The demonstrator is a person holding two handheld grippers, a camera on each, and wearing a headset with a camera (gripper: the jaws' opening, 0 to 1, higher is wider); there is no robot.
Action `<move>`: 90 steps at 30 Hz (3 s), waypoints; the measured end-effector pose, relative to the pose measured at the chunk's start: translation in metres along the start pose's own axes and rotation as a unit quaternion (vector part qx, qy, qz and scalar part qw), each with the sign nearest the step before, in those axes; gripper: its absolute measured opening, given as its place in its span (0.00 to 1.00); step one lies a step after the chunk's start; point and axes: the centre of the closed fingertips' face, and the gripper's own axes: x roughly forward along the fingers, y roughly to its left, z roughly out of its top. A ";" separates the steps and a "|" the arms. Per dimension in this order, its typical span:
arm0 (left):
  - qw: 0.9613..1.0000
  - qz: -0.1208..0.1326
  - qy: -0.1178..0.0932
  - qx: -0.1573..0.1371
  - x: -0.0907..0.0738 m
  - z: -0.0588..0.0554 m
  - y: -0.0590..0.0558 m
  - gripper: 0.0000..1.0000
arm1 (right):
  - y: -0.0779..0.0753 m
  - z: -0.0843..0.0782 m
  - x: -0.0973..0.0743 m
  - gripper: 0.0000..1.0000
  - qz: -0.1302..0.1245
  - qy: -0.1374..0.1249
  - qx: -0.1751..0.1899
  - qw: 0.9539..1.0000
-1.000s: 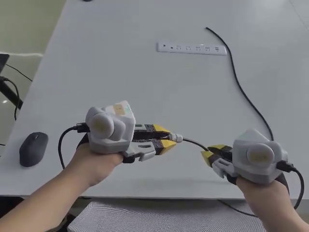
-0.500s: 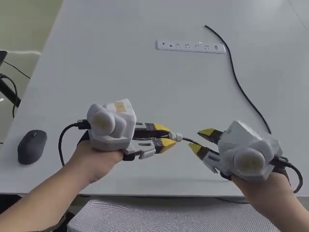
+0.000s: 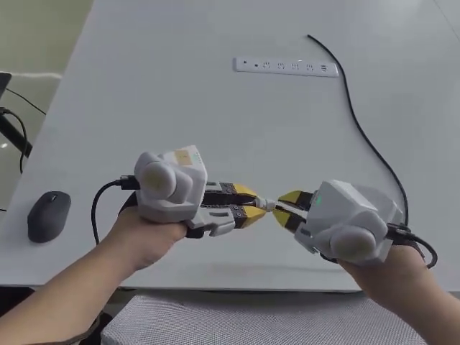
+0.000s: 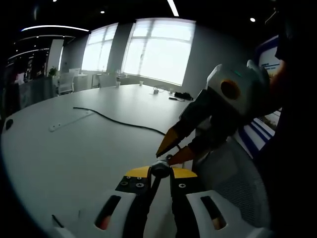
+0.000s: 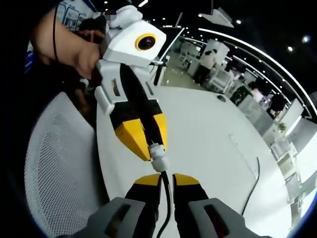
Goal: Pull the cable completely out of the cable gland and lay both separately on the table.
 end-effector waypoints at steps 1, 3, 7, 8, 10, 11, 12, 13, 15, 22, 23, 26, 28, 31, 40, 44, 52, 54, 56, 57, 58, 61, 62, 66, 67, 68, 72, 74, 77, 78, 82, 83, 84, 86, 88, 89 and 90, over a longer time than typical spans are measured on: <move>1.000 0.000 0.000 -0.001 0.000 0.000 0.000 0.15 | 0.001 0.000 0.000 0.03 0.000 -0.001 -0.002 1.000; 1.000 0.000 -0.001 -0.002 0.000 0.001 0.000 0.15 | 0.001 0.000 -0.001 0.01 0.000 -0.002 -0.004 1.000; 1.000 -0.003 0.002 -0.001 0.002 0.000 -0.001 0.15 | 0.001 -0.002 -0.001 0.01 -0.003 -0.002 -0.003 1.000; 1.000 -0.003 0.002 -0.001 0.002 0.000 -0.001 0.15 | 0.001 -0.003 -0.001 0.00 -0.003 -0.002 0.001 1.000; 1.000 -0.004 0.001 0.003 0.003 0.000 -0.002 0.15 | 0.001 -0.004 -0.002 0.00 -0.005 -0.002 0.005 1.000; 1.000 -0.005 0.003 0.002 0.003 0.000 -0.003 0.15 | 0.001 -0.004 -0.002 0.00 -0.005 -0.002 0.006 1.000; 1.000 -0.005 0.002 0.002 0.004 0.000 -0.003 0.15 | 0.000 -0.004 -0.003 0.00 -0.010 -0.004 0.008 1.000; 1.000 -0.006 0.001 0.002 0.004 0.001 -0.004 0.15 | -0.001 -0.004 -0.003 0.00 -0.012 -0.005 0.010 1.000; 1.000 -0.005 0.001 0.003 0.004 0.002 -0.004 0.15 | -0.002 -0.005 -0.003 0.00 -0.012 -0.006 0.016 1.000; 1.000 -0.002 0.002 0.004 0.005 0.002 -0.004 0.15 | -0.004 -0.007 -0.003 0.00 -0.011 -0.015 0.055 0.998; 1.000 -0.001 0.001 0.004 0.005 0.002 -0.004 0.15 | -0.004 -0.006 -0.003 0.00 -0.012 -0.016 0.055 0.998; 1.000 0.002 0.001 0.005 0.005 0.003 -0.004 0.15 | -0.004 -0.006 -0.002 0.00 -0.011 -0.019 0.063 0.998; 1.000 0.003 0.000 0.005 0.005 0.003 -0.003 0.15 | -0.005 -0.007 -0.002 0.00 -0.009 -0.023 0.078 0.997; 1.000 0.006 -0.001 0.004 0.005 0.004 -0.002 0.15 | -0.009 -0.012 -0.002 0.00 -0.014 -0.020 0.090 0.996; 1.000 0.008 -0.004 0.005 0.004 0.005 -0.001 0.15 | -0.017 -0.034 0.000 0.00 -0.024 -0.009 0.163 0.986; 1.000 0.008 -0.009 0.001 0.003 0.006 -0.001 0.15 | -0.023 -0.051 0.001 0.00 -0.036 0.013 0.196 0.980; 1.000 0.007 -0.012 -0.001 0.004 0.006 -0.001 0.15 | -0.028 -0.068 0.005 0.00 -0.042 0.018 0.282 0.958; 1.000 0.007 -0.009 0.002 0.006 0.005 -0.001 0.15 | -0.028 -0.069 0.006 0.00 -0.046 0.020 0.300 0.953; 1.000 0.008 -0.007 0.003 0.007 0.004 -0.001 0.15 | -0.025 -0.069 0.009 0.00 -0.050 0.027 0.296 0.954; 1.000 0.008 -0.007 0.004 0.007 0.004 -0.001 0.15 | -0.025 -0.069 0.009 0.00 -0.053 0.029 0.295 0.954; 1.000 0.009 -0.008 0.004 0.007 0.005 0.000 0.15 | -0.025 -0.069 0.009 0.00 -0.054 0.031 0.295 0.953; 1.000 0.010 -0.006 0.004 0.007 0.004 0.001 0.15 | -0.025 -0.071 0.010 0.00 -0.055 0.033 0.312 0.948; 1.000 0.010 -0.006 0.006 0.007 0.003 0.001 0.15 | -0.024 -0.071 0.010 0.00 -0.055 0.034 0.318 0.946; 1.000 0.012 -0.010 0.005 0.007 0.004 0.002 0.15 | -0.024 -0.077 0.011 0.00 -0.060 0.048 0.324 0.943; 1.000 0.012 -0.012 0.003 0.006 0.005 0.003 0.15 | -0.025 -0.079 0.011 0.00 -0.062 0.050 0.328 0.941; 1.000 0.011 -0.014 0.000 0.006 0.006 0.003 0.15 | -0.026 -0.083 0.010 0.00 -0.063 0.054 0.335 0.939; 1.000 0.009 -0.013 0.002 0.005 0.005 0.001 0.15 | -0.026 -0.089 0.010 0.00 -0.062 0.058 0.357 0.930; 1.000 0.009 -0.016 0.000 0.005 0.006 0.001 0.15 | -0.026 -0.092 0.010 0.00 -0.063 0.061 0.371 0.925; 1.000 0.009 -0.019 0.001 0.005 0.008 0.001 0.15 | -0.024 -0.099 0.012 0.00 -0.065 0.071 0.380 0.920; 1.000 0.009 -0.019 0.002 0.005 0.007 0.000 0.15 | -0.024 -0.100 0.012 0.00 -0.066 0.071 0.379 0.920; 1.000 0.009 -0.019 0.002 0.005 0.008 0.000 0.15 | -0.024 -0.099 0.011 0.00 -0.066 0.071 0.370 0.924; 1.000 0.010 -0.019 0.002 0.005 0.008 0.000 0.15 | -0.026 -0.098 0.010 0.00 -0.069 0.068 0.360 0.928; 1.000 0.010 -0.019 0.002 0.005 0.007 0.000 0.15 | -0.026 -0.098 0.010 0.00 -0.069 0.066 0.358 0.929; 1.000 0.011 -0.018 0.001 0.004 0.007 0.001 0.15 | -0.023 -0.098 0.010 0.00 -0.062 0.067 0.358 0.929; 1.000 0.015 -0.019 0.000 0.003 0.007 0.002 0.15 | -0.024 -0.096 0.007 0.00 -0.062 0.058 0.347 0.934; 1.000 0.015 -0.018 -0.001 0.003 0.007 0.003 0.15 | -0.024 -0.095 0.005 0.00 -0.060 0.055 0.344 0.936; 1.000 0.017 -0.019 0.000 0.002 0.007 0.003 0.15 | -0.024 -0.095 0.005 0.00 -0.061 0.051 0.343 0.936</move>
